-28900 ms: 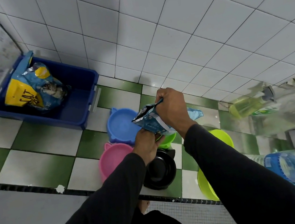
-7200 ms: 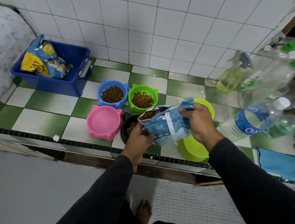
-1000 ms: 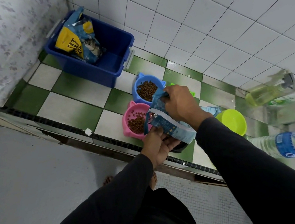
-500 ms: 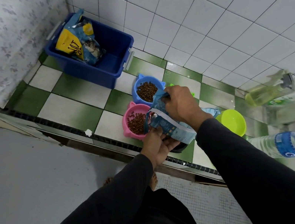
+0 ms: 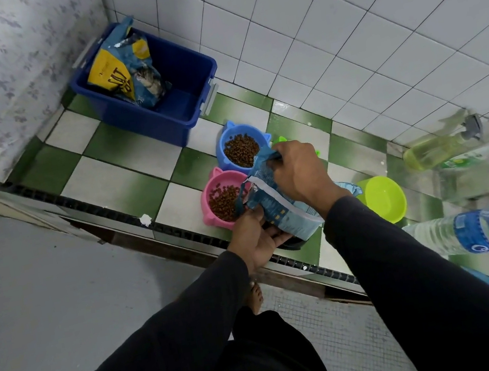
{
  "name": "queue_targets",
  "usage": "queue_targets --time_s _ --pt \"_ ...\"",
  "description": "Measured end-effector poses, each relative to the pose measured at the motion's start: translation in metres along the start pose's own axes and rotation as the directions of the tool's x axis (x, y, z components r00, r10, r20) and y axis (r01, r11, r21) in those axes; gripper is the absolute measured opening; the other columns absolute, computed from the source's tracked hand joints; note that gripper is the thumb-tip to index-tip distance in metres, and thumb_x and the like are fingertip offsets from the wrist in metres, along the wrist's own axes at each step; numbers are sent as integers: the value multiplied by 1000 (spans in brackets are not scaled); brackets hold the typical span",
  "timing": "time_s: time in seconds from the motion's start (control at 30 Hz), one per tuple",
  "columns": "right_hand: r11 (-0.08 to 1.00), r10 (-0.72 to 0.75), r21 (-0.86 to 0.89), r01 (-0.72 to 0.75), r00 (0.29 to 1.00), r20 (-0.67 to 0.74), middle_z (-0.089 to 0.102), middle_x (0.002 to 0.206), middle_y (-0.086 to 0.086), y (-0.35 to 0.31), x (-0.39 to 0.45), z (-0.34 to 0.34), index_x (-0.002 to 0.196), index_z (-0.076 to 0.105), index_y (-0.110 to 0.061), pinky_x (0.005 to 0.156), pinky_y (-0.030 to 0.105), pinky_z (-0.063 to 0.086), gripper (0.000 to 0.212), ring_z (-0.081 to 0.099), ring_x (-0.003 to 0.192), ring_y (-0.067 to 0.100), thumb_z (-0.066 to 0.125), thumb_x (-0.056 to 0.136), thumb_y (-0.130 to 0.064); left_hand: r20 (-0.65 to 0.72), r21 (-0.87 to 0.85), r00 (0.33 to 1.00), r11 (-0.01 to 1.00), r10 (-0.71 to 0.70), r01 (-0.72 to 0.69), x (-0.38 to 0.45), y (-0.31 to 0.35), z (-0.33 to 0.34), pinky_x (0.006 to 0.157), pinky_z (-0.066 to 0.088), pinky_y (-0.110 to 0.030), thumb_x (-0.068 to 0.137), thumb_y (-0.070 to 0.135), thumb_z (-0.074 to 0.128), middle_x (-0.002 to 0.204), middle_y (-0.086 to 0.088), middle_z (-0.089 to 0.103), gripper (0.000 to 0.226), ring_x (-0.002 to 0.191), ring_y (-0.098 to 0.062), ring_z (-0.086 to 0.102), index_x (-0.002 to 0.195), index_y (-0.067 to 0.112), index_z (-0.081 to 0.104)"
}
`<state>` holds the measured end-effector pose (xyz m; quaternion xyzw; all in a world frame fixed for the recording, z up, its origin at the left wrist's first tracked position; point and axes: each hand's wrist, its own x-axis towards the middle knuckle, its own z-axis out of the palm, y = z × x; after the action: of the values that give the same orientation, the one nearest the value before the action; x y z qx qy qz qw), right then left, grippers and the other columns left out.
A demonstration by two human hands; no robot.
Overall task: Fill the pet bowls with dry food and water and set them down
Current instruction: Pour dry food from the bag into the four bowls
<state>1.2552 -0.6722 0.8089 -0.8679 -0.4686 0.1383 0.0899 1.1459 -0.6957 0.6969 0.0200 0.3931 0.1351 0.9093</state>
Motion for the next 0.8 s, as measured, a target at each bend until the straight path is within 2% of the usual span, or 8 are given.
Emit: queue_targets --time_s 0.1,0.17,0.27,0.37,0.43,0.6,0.7,0.8 --pt "1000 -2 7 2 1000 -6 67 96 11 0 0 0 107 71 -8 49 13 26 18 46 63 14 56 96 -12 8 11 1000 1000 -5 5 -2 1 0 85 54 -60 111 24 41 139 -16 63 34 121 -39 63 141 13 52" --pt "1000 5 15 -5 1000 -12 68 96 11 -1 0 0 106 71 -8 49 16 29 19 46 62 13 56 96 -11 8 17 1000 1000 1 -1 -2 2 1 85 53 -60 111 25 41 138 -16 64 32 118 -38 64 138 13 54" --pt "999 21 26 -21 999 -24 70 97 13 1 -1 -3 105 71 -7 61 25 36 18 49 69 20 56 95 -11 8 36 1000 999 11 -12 -2 2 3 93 50 -64 111 25 40 138 -15 64 31 119 -38 64 137 14 55" --pt "997 36 76 -33 999 -39 72 98 15 8 -4 -7 102 72 -6 68 26 37 17 55 77 25 58 93 -9 3 88 1000 996 28 -28 -3 3 6 106 43 -68 112 27 40 141 -14 62 34 125 -40 61 141 16 52" --pt "987 75 144 -68 996 -45 73 97 13 16 -7 -9 101 72 -7 72 24 39 16 62 84 28 58 93 -10 6 138 999 989 50 -50 -4 3 8 108 41 -68 112 28 41 142 -13 62 35 127 -40 60 144 17 51" --pt "932 166 334 -142 985 -44 68 77 4 37 -18 -11 85 70 -12 59 23 41 11 61 72 22 60 90 -12 -1 266 995 959 97 -93 -6 3 13 109 41 -67 112 25 38 140 -10 63 32 124 -36 61 141 23 52" --pt "852 225 491 -183 974 -26 72 81 14 50 -22 -11 86 72 -8 69 37 54 11 61 72 21 62 88 -9 6 346 992 931 123 -118 -8 4 14 109 41 -67 112 23 39 140 -9 63 34 126 -35 61 144 25 49" --pt "725 279 652 -221 960 15 75 90 20 63 -27 -11 90 73 -7 78 52 57 10 64 75 23 63 90 -9 30 404 982 896 186 -182 -12 6 16 101 49 -61 112 23 41 138 -6 64 33 126 -32 61 144 27 48"
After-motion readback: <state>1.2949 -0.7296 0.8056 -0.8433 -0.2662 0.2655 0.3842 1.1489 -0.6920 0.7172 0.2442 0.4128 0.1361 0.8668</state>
